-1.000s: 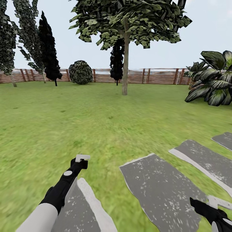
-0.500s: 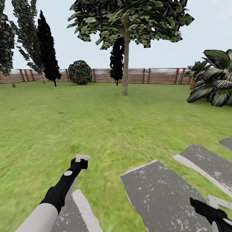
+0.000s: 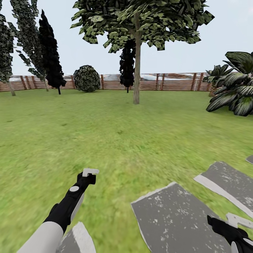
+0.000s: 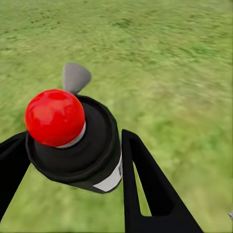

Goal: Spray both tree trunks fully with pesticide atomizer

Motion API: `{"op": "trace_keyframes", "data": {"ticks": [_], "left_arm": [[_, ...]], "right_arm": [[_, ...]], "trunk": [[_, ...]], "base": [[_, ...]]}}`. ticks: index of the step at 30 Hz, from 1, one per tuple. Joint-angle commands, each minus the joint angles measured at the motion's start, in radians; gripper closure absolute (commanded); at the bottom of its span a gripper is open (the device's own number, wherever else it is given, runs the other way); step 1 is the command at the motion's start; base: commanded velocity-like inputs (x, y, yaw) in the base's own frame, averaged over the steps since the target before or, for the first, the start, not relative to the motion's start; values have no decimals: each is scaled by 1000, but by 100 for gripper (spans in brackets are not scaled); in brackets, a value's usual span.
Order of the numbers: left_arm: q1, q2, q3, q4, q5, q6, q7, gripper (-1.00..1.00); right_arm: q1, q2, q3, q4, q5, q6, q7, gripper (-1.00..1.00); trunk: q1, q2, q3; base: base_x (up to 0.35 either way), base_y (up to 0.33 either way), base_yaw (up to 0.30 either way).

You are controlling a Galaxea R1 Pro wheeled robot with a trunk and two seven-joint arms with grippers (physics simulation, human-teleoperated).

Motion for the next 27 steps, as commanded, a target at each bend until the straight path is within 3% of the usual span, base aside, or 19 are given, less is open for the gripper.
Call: {"op": "trace_keyframes", "data": {"ticks": [1, 27], "left_arm": [[0, 0, 0, 0, 0, 0, 0, 100], [1, 0, 0, 0, 1, 0, 0, 100]], "right_arm": [[0, 0, 0, 0, 0, 0, 0, -100], [0, -1, 0, -1, 0, 0, 0, -100]], "trunk": [[0, 0, 0], [0, 0, 0]], "base": [[329, 0, 0], [329, 0, 0]]}}
